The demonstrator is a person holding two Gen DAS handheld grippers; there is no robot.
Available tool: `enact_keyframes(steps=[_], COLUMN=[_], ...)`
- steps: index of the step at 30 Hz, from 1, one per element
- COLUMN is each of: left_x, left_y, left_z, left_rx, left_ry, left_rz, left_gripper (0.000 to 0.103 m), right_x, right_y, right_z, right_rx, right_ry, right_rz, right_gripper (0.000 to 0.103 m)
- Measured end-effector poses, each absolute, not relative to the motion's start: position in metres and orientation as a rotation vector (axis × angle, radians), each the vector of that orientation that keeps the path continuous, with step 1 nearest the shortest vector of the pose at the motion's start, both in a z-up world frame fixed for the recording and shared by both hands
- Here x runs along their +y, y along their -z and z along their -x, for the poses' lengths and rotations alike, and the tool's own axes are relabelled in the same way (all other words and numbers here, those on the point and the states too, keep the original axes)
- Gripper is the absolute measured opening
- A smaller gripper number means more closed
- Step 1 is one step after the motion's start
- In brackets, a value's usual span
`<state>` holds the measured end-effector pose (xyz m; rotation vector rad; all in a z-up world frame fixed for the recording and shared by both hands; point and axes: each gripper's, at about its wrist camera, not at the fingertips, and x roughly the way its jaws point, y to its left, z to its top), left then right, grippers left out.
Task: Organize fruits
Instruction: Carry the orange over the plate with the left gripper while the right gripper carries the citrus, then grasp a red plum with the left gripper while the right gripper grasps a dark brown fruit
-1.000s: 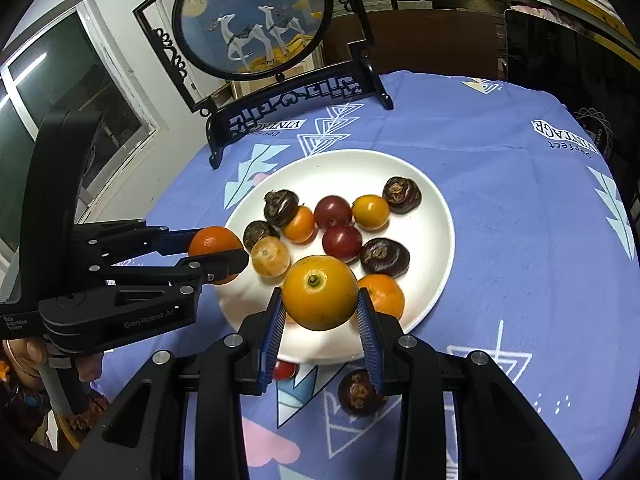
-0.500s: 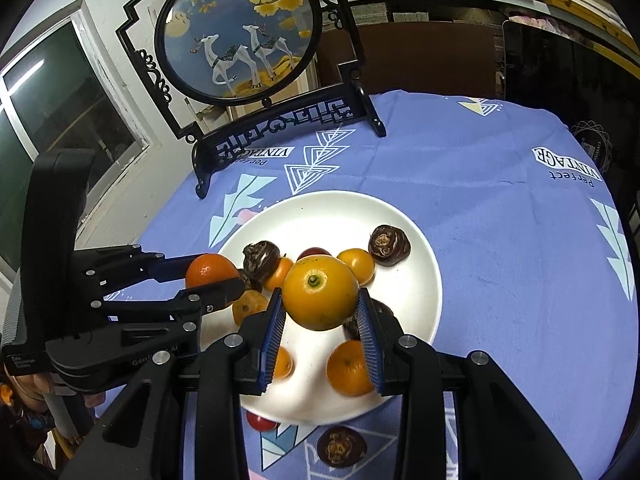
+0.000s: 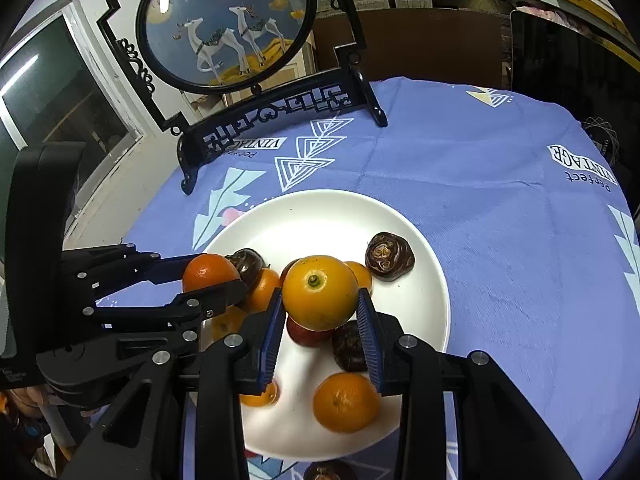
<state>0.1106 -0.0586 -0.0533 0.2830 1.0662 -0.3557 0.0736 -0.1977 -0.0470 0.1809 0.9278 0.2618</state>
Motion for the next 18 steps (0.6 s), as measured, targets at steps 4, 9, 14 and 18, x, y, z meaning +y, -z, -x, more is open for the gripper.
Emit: enact_keyframes(steps=[4,9,14,18], left_x=[-0.061,-0.062,-0.046,-0.035], left_y=[0.052,0.050,0.045,0.037], left_z=[-0.114,-0.120,-0.130,-0.130], left_rx=[1.050,1.043,1.028,1.009], left_ry=[0.354,0.353,0.278,0.256], left_rz=[-0.300,-0.297,-0.261,-0.246], left_gripper=[0.039,0.039,0.072,0.072], right_x=[-0.196,-0.194,-0.196,-0.199], right_y=[0.050,0.056,0.052,0.045], right_z=[-0.081,-0.094,-0.097,-0.092], right_rx=[0.935,0.954,0.931,0.912], right_ry=[-0.265,-0.268,-0.233,-0.238], right_rz=[-0.178,-0.166,-0.136,-0.115], right_gripper=[0.037,0.038,0.063,0.063])
